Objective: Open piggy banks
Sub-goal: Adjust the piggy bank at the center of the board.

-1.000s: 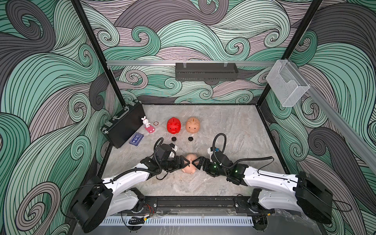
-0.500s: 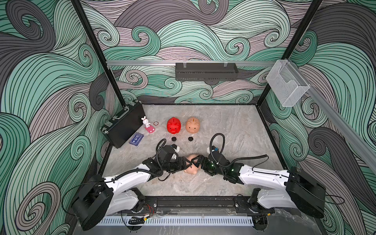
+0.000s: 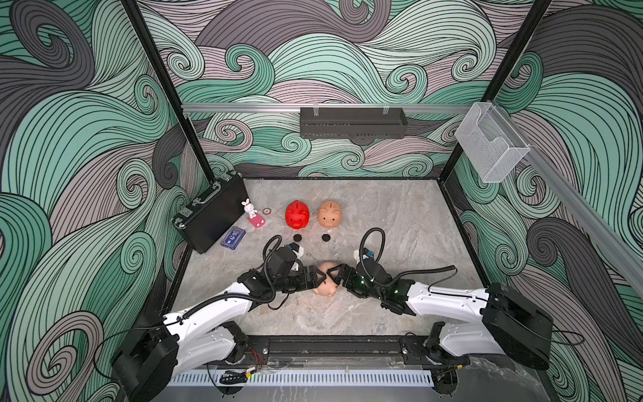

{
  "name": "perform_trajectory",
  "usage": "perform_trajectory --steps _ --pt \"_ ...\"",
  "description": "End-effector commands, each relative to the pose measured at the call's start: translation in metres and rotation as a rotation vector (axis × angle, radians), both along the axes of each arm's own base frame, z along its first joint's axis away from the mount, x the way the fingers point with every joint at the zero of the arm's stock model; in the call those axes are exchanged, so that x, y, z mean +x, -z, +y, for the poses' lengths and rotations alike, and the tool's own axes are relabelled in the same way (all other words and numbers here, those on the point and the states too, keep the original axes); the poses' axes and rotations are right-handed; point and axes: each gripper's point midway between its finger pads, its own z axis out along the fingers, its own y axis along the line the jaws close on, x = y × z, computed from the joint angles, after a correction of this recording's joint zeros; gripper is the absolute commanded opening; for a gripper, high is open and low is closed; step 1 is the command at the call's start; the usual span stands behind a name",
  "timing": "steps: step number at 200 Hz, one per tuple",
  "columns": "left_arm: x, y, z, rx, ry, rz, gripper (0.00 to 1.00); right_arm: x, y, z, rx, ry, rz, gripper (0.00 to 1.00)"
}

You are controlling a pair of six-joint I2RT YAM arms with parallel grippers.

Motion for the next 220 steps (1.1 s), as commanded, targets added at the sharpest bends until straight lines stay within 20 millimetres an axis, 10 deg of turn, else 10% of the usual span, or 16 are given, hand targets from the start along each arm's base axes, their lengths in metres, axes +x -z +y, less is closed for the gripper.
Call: perform_trajectory --steps 1,220 --pt "0.017 -0.01 0.006 0.014 -0.076 -0.032 0.96 -0.014 0.041 -0.034 -0.165 0.021 0.062 0.85" --pt "0.04 0.025 0.016 -0.086 -0.231 0.023 0.99 -0.027 0.068 -0.053 -0.238 0.015 0.109 0.81"
